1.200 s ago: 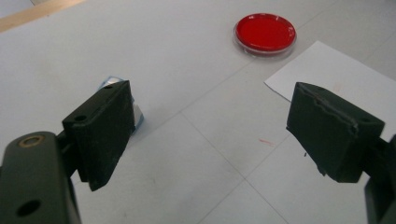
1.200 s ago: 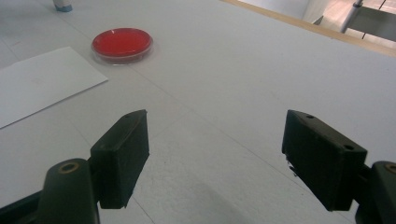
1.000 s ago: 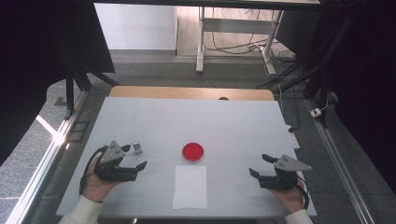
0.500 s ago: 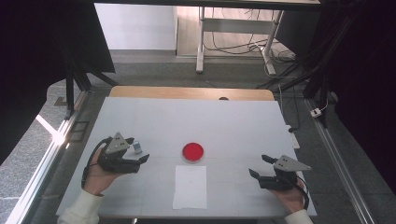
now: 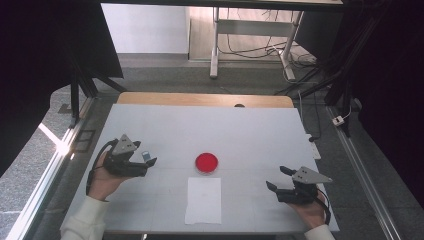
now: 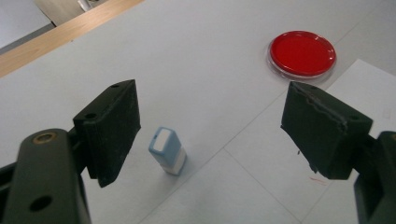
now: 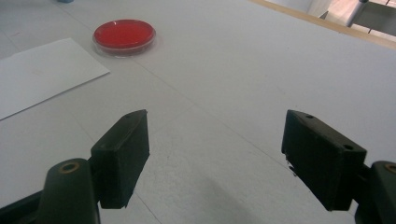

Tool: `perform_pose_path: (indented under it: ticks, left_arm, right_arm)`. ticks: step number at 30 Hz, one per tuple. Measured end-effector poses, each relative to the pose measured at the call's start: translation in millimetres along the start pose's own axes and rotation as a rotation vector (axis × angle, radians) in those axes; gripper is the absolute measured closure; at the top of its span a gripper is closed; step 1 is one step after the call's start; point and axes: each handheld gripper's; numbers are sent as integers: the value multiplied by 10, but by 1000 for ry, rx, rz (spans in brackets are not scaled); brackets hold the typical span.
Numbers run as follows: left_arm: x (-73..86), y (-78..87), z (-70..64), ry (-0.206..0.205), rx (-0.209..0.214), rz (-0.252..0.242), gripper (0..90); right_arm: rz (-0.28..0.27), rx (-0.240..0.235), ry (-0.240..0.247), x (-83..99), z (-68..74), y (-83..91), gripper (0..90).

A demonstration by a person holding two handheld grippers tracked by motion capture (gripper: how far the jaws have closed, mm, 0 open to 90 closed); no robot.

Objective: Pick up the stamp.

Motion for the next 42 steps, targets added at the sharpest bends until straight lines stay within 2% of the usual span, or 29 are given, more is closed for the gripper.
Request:
perform_pose_path:
  ticks: [6,11,14,20,22,24,30,31,35,42]
  left_arm:
    - [-11,-20,77,4,-5,-1,209]
    - [-44,-35,130,-13,7,11,218]
    - [-91,-54,163,-23,-2,31,219]
    - [-186,-85,231,-47,-32,17,224]
    - [-172,-92,252,-56,-24,12,237]
    - [-142,-118,294,-63,-14,28,243]
    - [-61,-188,398,-50,-19,61,257]
    - [-54,-196,413,-44,-9,62,262]
    - [-32,-230,420,-57,14,80,286]
    - [11,-309,418,-69,17,117,299]
  right_arm:
    - [2,3,2,-2,2,5,229]
    - [1,9,-2,0,-6,21,229]
    - [1,9,2,4,-9,17,229]
    - [5,4,2,8,-14,2,229]
    - [6,5,2,11,-11,4,230]
    - [6,4,2,12,-12,4,230]
    - [19,9,9,23,-10,5,230]
    - [15,7,4,30,-10,16,230]
    - [11,9,2,37,-15,28,230]
    - [17,7,2,45,-12,28,230]
Point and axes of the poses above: each handheld gripper's, and its own axes: y roughly backward along the jaws, x roughly out of its underside, z roughly to its left, and after that the axes turned 6 degrees about y, right-handed
